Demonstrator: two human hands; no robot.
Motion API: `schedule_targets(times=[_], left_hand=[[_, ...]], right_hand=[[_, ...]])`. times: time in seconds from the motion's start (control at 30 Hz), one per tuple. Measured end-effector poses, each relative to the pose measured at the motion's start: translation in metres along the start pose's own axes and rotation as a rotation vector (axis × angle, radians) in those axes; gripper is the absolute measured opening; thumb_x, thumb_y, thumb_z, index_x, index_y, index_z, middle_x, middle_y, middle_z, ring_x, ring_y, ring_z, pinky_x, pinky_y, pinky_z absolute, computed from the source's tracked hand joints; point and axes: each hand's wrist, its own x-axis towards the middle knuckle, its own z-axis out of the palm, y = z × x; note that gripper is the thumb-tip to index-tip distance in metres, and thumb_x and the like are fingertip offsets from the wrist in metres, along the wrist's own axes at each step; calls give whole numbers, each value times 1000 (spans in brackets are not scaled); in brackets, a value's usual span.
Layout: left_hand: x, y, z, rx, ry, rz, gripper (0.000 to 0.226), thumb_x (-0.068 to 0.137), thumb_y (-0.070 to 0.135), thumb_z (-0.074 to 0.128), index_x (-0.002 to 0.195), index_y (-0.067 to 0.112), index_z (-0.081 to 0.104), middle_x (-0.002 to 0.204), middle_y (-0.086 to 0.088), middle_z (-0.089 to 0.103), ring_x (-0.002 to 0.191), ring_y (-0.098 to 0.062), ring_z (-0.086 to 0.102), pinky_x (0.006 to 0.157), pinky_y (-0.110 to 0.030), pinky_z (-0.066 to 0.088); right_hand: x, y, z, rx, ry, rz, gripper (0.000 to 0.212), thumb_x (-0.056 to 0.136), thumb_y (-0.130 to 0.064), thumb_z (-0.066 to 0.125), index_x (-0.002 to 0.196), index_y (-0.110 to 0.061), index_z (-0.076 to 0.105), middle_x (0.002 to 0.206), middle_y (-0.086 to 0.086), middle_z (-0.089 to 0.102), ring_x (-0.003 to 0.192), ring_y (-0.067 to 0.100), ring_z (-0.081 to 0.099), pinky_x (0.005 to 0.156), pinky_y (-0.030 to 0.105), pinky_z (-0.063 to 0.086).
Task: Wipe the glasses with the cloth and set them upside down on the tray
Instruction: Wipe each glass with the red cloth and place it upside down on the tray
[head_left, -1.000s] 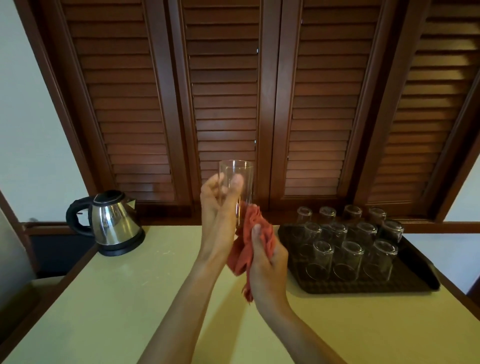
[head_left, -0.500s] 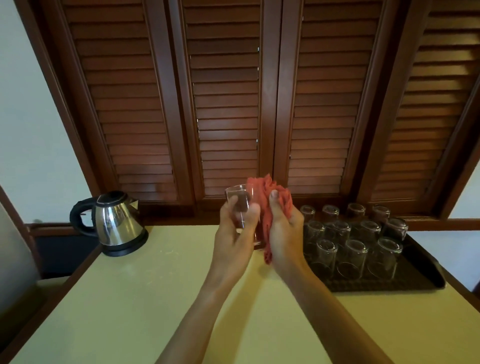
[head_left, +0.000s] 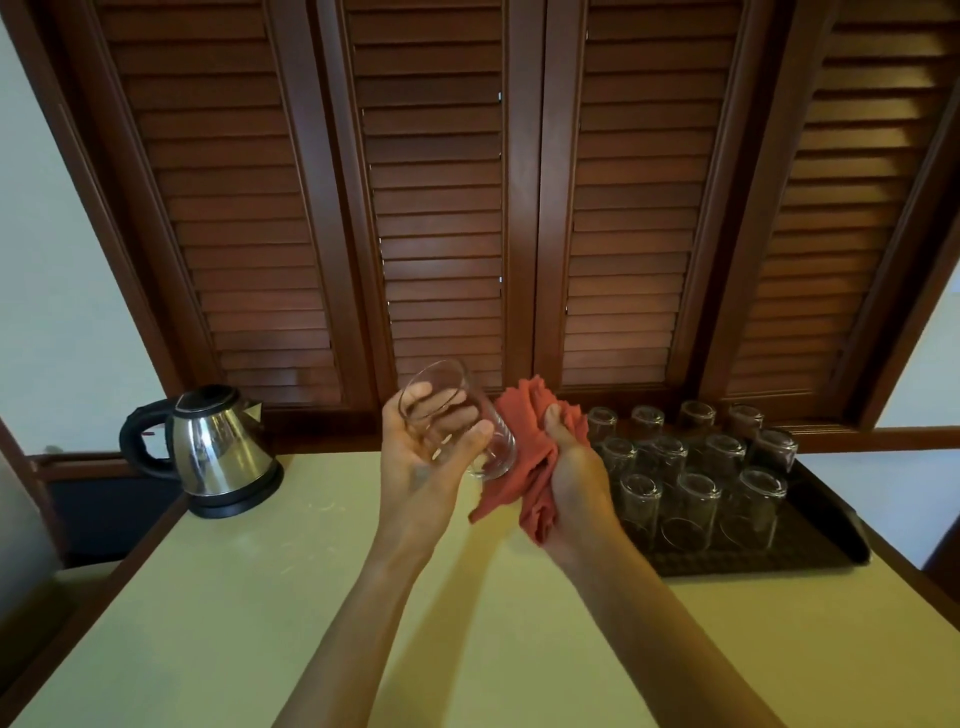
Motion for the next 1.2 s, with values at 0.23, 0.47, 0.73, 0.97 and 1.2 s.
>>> schedule_targets(times=[0.23, 0.47, 0.73, 0.97, 1.2], left_hand=[[2, 6, 0, -36, -45, 62, 72, 69, 3, 82, 125, 23, 42, 123, -9, 67, 119, -33, 69, 95, -33, 60], [2, 14, 5, 47, -123, 148, 80, 78, -13, 79, 137, 22, 37, 121, -7, 64, 113, -18, 71, 88, -22, 58], [6, 8, -3, 154, -162, 142, 82, 74, 7, 91, 138, 28, 44, 133, 1, 61, 129, -16, 62, 99, -29, 56], [-9, 0, -7, 429, -65, 33, 66, 69, 13, 97, 126, 21, 64, 112, 9, 75, 105, 1, 70, 91, -16, 56], [-15, 3, 3, -194, -168, -318, 44, 96, 31, 59, 136, 17, 69, 129, -11, 73, 120, -22, 68, 100, -41, 55]], right_hand=[[-4, 6, -3, 105, -84, 30, 49, 96, -44, 53, 132, -12, 61, 120, 18, 72, 113, 35, 68, 99, 46, 52], [-6, 20, -10, 129, -146, 146, 44, 105, -42, 43, 132, -11, 60, 114, 18, 74, 93, 27, 75, 71, 35, 62], [-3, 20, -12, 171, -258, 210, 50, 102, -44, 41, 124, -4, 61, 99, 18, 77, 86, 24, 77, 62, 29, 62], [9, -2, -10, 0, -136, -125, 35, 101, -40, 53, 122, -14, 61, 103, 12, 74, 91, 27, 72, 71, 35, 57], [1, 41, -15, -609, -272, -891, 50, 103, -40, 51, 148, -18, 48, 145, -4, 59, 133, 9, 55, 108, 24, 45]])
